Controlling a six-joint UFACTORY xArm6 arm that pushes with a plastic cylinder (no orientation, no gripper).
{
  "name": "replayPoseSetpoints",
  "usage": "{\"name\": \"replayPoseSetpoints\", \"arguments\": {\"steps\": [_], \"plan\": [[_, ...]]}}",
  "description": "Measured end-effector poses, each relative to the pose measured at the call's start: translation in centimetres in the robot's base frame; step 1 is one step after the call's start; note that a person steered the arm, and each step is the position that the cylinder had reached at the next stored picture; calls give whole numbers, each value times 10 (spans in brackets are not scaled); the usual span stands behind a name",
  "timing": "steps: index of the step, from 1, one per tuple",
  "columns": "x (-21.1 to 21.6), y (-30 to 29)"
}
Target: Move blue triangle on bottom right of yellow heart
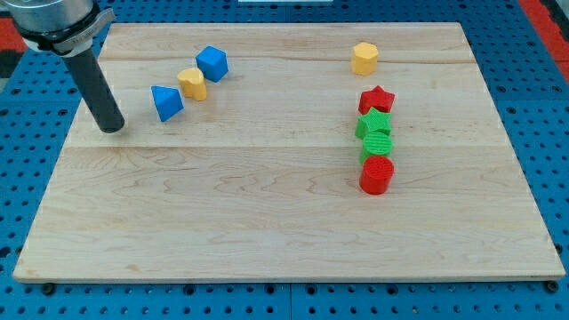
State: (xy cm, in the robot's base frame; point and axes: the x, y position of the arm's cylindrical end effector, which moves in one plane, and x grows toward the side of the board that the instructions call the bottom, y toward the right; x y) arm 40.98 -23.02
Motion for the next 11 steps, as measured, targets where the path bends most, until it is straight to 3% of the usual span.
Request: {"name": "replayPoseSetpoints", "arguments": {"steps": [2, 5, 7, 8, 9, 11], "plan": [[-36, 14], [-42, 81], [-42, 69], [-79, 60], [-85, 59], [-53, 75]]}}
